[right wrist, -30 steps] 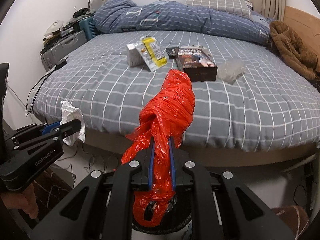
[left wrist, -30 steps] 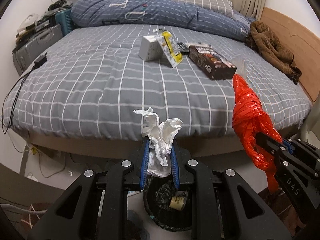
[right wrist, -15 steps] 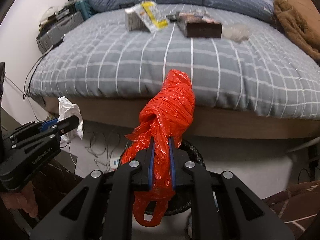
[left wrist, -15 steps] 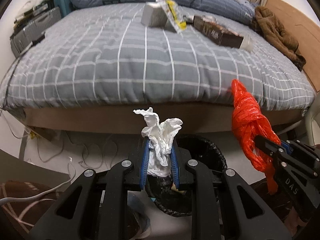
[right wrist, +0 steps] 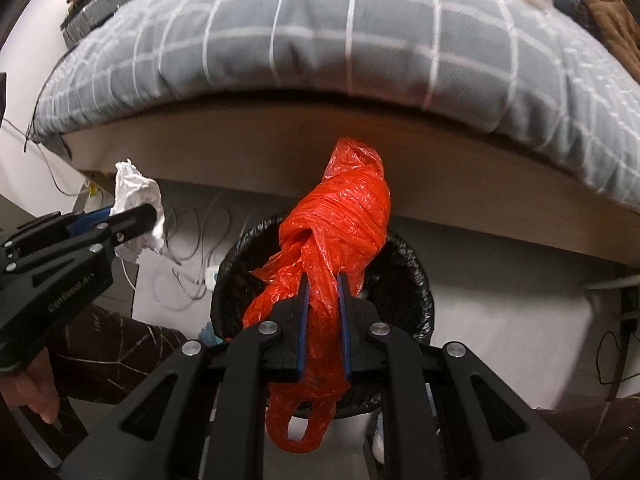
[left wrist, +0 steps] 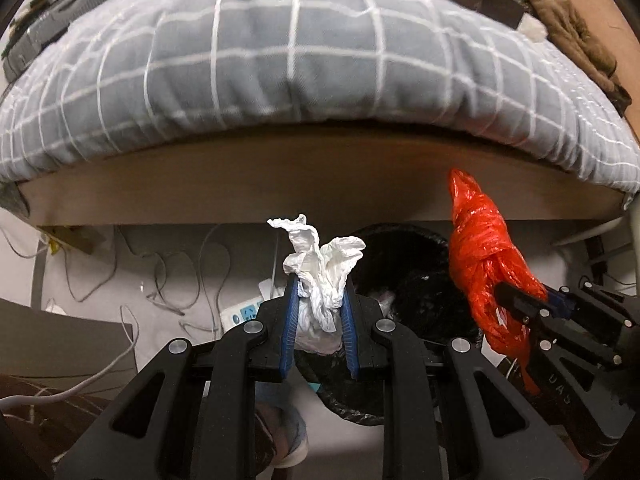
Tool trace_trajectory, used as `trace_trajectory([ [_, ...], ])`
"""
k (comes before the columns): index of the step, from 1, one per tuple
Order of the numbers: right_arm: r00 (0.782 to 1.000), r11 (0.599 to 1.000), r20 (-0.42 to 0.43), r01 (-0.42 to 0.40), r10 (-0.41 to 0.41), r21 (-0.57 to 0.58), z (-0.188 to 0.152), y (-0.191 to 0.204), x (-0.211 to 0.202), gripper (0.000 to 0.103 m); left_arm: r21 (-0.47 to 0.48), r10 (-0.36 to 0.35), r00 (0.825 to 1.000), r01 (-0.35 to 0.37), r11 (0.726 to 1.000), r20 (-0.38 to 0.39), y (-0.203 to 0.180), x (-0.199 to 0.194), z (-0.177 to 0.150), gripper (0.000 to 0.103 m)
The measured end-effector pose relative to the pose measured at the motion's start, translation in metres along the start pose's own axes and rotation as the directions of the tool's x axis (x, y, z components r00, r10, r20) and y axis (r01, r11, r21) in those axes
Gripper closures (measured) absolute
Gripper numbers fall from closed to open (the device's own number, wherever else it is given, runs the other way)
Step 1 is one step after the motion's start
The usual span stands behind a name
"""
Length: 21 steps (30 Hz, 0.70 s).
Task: Collect trash
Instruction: 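Open the right tool to drop the red bag into the bin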
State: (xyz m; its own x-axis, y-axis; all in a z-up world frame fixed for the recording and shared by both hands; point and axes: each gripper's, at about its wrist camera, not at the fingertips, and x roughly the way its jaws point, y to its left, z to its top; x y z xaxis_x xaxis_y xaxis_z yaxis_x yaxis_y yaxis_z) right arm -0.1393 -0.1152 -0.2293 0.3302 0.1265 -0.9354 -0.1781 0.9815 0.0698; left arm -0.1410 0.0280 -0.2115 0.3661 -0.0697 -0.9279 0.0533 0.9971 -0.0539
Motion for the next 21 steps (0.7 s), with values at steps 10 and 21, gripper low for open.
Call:
trace_trajectory([
  [10, 1.0, 1.0, -0.021, 0.004, -0.005, -0.014, 0.015, 0.009, 0.022, 0.071, -0.038, 0.012, 1.0, -0.013, 0.999, -0.028, 0.018, 0.011, -0.003, 0.084],
  [21, 0.996, 0.994, 0.066, 0.061, -0.067, 0.087, 0.02, -0.023, -0.003, 0.018, -0.015, -0.016, 0.999, 0.015, 1.0, -0.04, 0.004, 0.02, -0.004, 0.084],
])
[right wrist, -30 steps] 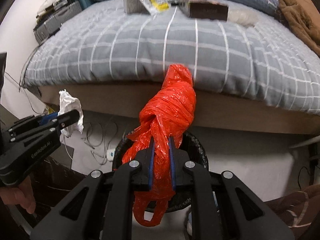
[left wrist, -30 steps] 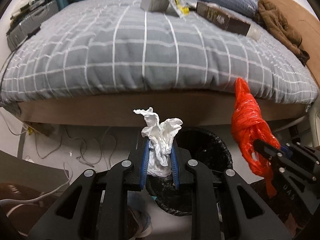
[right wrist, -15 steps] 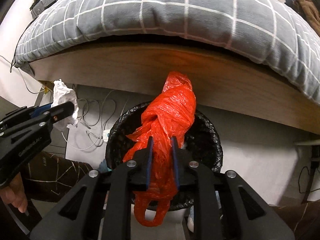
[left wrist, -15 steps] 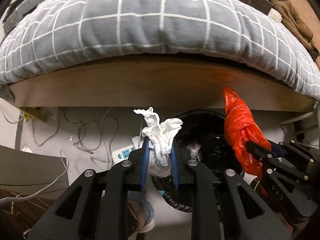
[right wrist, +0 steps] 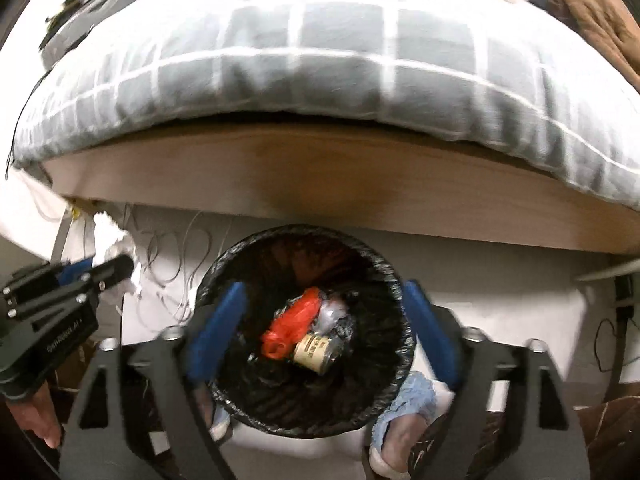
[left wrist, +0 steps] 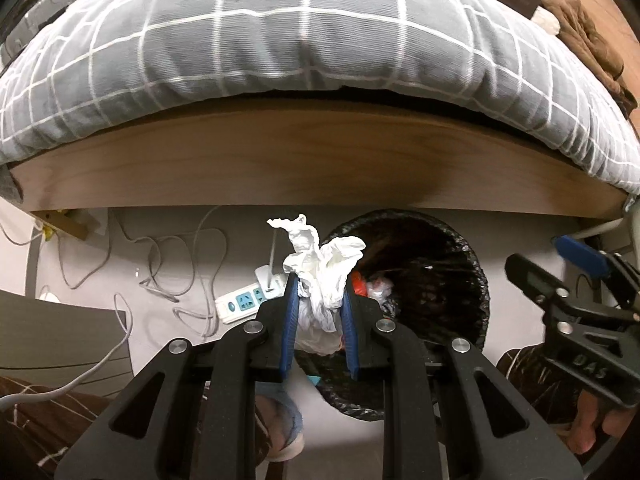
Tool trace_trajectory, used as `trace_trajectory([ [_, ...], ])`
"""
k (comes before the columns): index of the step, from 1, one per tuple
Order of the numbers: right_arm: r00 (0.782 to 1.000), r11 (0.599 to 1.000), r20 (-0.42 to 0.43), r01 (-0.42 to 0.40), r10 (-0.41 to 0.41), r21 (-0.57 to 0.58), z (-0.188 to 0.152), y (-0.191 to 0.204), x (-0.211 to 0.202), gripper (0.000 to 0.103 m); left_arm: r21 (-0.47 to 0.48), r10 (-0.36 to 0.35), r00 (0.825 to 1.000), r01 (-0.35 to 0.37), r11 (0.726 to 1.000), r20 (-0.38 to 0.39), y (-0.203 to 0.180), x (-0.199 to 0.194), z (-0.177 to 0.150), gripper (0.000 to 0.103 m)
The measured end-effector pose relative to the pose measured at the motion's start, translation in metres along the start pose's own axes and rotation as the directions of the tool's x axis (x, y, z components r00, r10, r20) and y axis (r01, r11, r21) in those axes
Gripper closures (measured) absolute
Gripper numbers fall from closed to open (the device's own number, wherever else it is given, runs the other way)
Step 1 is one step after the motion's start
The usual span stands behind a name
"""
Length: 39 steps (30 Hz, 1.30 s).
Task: Collect trash
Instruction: 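Open the right tool to drop the red bag into the bin, then open the left tool to drop the white tissue into the bin, then raise both tools back up toward the trash on the bed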
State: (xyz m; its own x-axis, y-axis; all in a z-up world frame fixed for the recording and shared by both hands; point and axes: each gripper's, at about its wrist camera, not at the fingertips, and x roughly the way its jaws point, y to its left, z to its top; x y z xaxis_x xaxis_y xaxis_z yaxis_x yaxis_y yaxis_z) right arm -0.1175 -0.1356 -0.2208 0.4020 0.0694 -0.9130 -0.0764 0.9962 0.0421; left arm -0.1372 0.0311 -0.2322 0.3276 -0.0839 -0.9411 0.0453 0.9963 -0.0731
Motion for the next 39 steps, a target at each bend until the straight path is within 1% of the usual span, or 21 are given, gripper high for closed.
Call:
trace_trajectory([
  [2, 1.0, 1.0, 0.016, 0.015, -0.015, 0.021, 0.0, -0.01, -0.004, 0.009, 0.013, -0.009, 1.0, 0.009, 1.0, -0.001, -0.008, 0.002, 0.001, 0.084],
  [8, 0.997, 0.995, 0.031, 0.071, -0.073, 0.07, -0.008, -0.039, -0.014, 0.008, 0.065, -0.038, 0.999, 0.038, 0.997, -0.004, -0.042, 0.004, 0.005, 0.084],
  [13, 0.994, 0.987, 0.034, 0.096, -0.101, 0.132, -0.014, -0.065, -0.021, 0.008, 0.101, -0.056, 0.998, 0.056, 0.993, -0.007, -0.064, 0.006, 0.006, 0.084],
  [17, 0.993, 0.981, 0.043, 0.097, -0.105, 0.17, -0.015, -0.078, -0.026, 0.008, 0.125, -0.064, 0.998, 0.064, 0.99, -0.006, -0.075, 0.009, 0.006, 0.083],
  [20, 0.994, 0.979, 0.046, 0.092, -0.102, 0.182, -0.014, -0.077, -0.026, 0.008, 0.138, -0.051, 0.999, 0.051, 0.989, 0.002, -0.078, 0.01, 0.004, 0.08],
  [21, 0.994, 0.98, 0.045, 0.091, -0.1, 0.179, -0.014, -0.076, -0.025, 0.008, 0.139, -0.049, 0.999, 0.048, 0.989, 0.004, -0.077, 0.01, 0.003, 0.076],
  [22, 0.994, 0.98, 0.045, 0.091, -0.1, 0.177, -0.013, -0.076, -0.026, 0.008, 0.139, -0.046, 0.999, 0.045, 0.989, 0.006, -0.076, 0.011, 0.003, 0.069],
  [25, 0.993, 0.983, 0.05, 0.096, -0.105, 0.158, -0.012, -0.072, -0.025, 0.008, 0.134, -0.041, 0.999, 0.039, 0.99, 0.014, -0.075, 0.009, 0.003, 0.056],
  [28, 0.993, 0.984, 0.055, 0.099, -0.108, 0.151, -0.012, -0.069, -0.024, 0.008, 0.137, -0.027, 0.999, 0.023, 0.99, 0.028, -0.075, 0.006, 0.003, 0.047],
  [29, 0.993, 0.984, 0.056, 0.099, -0.108, 0.151, -0.012, -0.068, -0.024, 0.008, 0.137, -0.023, 0.999, 0.019, 0.99, 0.031, -0.074, 0.006, 0.004, 0.045],
  [31, 0.992, 0.984, 0.062, 0.097, -0.107, 0.151, -0.012, -0.068, -0.025, 0.008, 0.133, -0.016, 0.999, 0.01, 0.991, 0.042, -0.073, 0.003, 0.006, 0.035],
  [32, 0.992, 0.984, 0.065, 0.096, -0.107, 0.15, -0.011, -0.067, -0.025, 0.008, 0.132, -0.008, 0.999, 0.002, 0.991, 0.051, -0.072, 0.001, 0.007, 0.033],
  [34, 0.99, 0.985, 0.079, 0.1, -0.112, 0.142, -0.009, -0.065, -0.03, 0.008, 0.125, 0.014, 0.997, -0.024, 0.992, 0.08, -0.068, -0.006, 0.01, 0.023],
  [37, 0.986, 0.986, 0.114, 0.105, -0.12, 0.129, -0.003, -0.062, -0.04, 0.008, 0.108, 0.037, 0.991, -0.051, 0.993, 0.128, -0.063, -0.019, 0.014, 0.013],
  [39, 0.983, 0.987, 0.14, 0.104, -0.121, 0.119, 0.001, -0.06, -0.048, 0.008, 0.102, 0.045, 0.987, -0.061, 0.993, 0.152, -0.059, -0.026, 0.019, 0.01],
])
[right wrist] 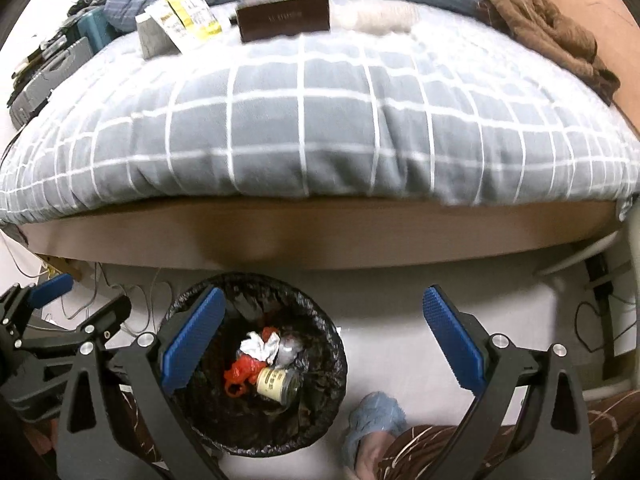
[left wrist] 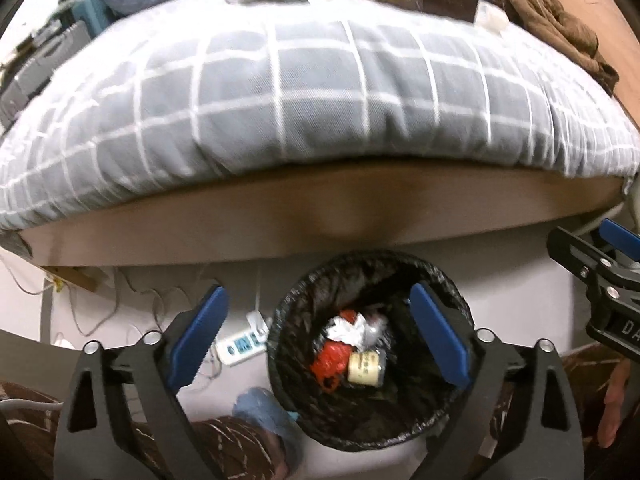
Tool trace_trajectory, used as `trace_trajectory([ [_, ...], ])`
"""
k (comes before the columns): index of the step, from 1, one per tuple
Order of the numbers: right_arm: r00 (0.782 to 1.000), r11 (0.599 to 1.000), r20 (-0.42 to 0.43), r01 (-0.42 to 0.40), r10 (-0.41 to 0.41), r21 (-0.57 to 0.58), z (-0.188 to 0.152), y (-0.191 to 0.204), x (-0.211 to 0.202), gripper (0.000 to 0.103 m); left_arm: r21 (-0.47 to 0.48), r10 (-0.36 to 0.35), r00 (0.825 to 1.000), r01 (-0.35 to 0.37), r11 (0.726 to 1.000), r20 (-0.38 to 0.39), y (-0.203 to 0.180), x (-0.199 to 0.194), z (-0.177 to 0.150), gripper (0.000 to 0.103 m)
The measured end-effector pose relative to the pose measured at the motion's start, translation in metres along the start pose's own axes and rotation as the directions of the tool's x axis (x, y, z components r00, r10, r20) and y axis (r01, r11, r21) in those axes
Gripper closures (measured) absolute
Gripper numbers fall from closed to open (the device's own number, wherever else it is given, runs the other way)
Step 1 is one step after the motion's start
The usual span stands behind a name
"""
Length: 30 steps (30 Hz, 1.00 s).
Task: Collect trash
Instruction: 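Raise both tools back up toward the trash on the bed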
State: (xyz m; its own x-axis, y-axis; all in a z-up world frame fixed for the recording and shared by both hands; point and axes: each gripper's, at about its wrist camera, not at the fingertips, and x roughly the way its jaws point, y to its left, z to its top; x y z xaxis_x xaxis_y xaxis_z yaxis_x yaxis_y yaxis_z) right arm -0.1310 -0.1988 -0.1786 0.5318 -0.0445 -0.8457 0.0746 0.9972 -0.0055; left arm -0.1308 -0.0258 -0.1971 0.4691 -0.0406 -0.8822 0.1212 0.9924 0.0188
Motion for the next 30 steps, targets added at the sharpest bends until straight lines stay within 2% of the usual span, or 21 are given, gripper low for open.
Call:
trace_trajectory([
  [3, 0.999, 1.0, 0.046, 0.01, -0.009, -0.014, 0.009, 0.001, -0.013, 0.008, -0.011, 0.013, 0.999, -0.012, 1.0, 0.047, 0.009, -0.016, 0.012, 0.006],
  [12, 0.987, 1.0, 0.161, -0.001, 0.004, -0.014, 0.033, -0.005, -0.046, 0.008, -0.054, -0.005, 0.988, 0.013, 0.998, 0.156, 0.024, -0.062, 0.048, 0.006],
  [22, 0.963, 0.999, 0.269, -0.006, 0.02, -0.051, 0.062, 0.0, -0.079, 0.008, -0.082, 0.011, 0.977, 0.006, 0.997, 0.211, 0.034, -0.077, 0.074, 0.006],
  [30, 0.95, 0.998, 0.307, -0.043, 0.058, -0.053, 0.092, 0.004, -0.086, 0.008, -0.091, 0.023, 0.962, 0.002, 0.996, 0.273, 0.035, -0.086, 0.108, 0.006],
])
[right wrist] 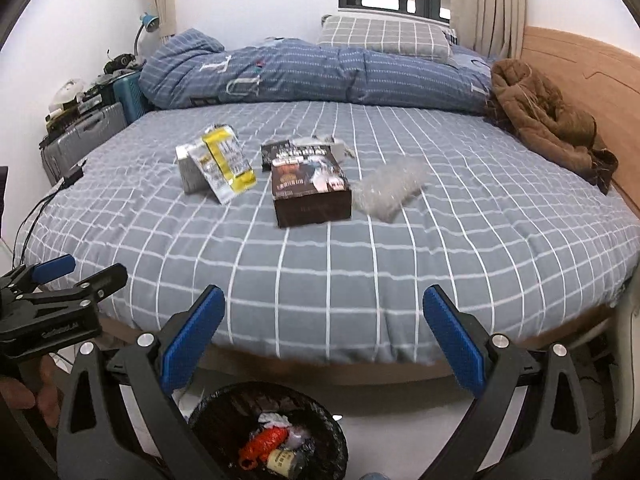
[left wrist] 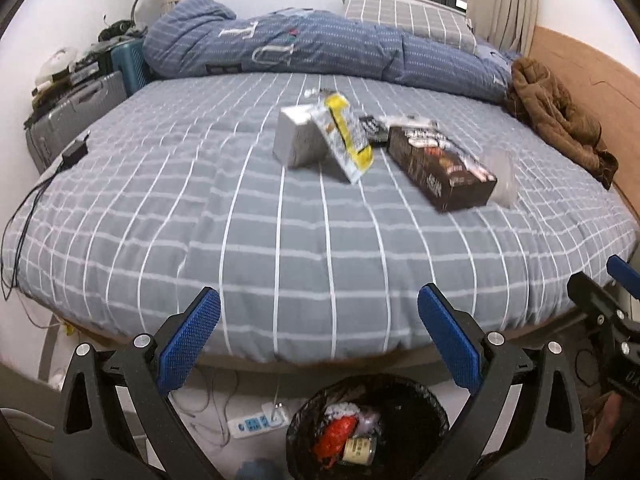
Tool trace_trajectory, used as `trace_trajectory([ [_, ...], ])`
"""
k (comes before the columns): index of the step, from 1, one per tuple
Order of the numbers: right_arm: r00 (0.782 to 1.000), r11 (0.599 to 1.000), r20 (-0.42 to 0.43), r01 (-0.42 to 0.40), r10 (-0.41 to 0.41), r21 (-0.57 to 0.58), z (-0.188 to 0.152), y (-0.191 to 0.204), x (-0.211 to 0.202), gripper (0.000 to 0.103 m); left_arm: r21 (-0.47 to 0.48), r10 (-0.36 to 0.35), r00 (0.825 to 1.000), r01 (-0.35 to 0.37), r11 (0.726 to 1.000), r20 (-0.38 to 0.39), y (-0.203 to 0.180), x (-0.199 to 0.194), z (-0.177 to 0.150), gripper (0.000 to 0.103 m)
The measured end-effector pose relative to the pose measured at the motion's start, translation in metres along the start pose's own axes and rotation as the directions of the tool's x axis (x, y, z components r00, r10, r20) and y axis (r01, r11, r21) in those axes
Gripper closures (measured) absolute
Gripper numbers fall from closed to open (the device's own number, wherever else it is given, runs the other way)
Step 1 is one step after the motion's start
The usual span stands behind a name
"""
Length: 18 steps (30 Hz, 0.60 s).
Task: Collect trash
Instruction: 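Raise both tools back up toward the trash on the bed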
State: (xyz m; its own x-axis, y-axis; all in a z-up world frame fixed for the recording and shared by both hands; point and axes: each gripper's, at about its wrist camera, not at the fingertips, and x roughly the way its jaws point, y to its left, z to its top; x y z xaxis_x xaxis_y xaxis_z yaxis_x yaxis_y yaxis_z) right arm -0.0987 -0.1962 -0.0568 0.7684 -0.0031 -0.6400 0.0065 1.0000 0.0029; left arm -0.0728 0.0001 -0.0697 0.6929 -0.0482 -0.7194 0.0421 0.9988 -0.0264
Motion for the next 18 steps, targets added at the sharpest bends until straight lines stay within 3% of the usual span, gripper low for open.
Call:
trace_trajectory([
  [9, 1.0, 1.0, 0.027, -0.003, 0.004, -0.023, 0.032, 0.003, 0.023, 0.008, -0.004, 0.01, 1.0, -0.01, 1.0, 0.028, 0.006, 0.023, 0.041, 0.006],
  [18, 1.0, 1.0, -0.005, -0.012, 0.012, -0.028, 0.057, 0.002, 0.066, 0.008, 0.004, 0.014, 1.0, -0.014, 1.0, 0.023, 0.024, 0.061, 0.073, 0.006],
])
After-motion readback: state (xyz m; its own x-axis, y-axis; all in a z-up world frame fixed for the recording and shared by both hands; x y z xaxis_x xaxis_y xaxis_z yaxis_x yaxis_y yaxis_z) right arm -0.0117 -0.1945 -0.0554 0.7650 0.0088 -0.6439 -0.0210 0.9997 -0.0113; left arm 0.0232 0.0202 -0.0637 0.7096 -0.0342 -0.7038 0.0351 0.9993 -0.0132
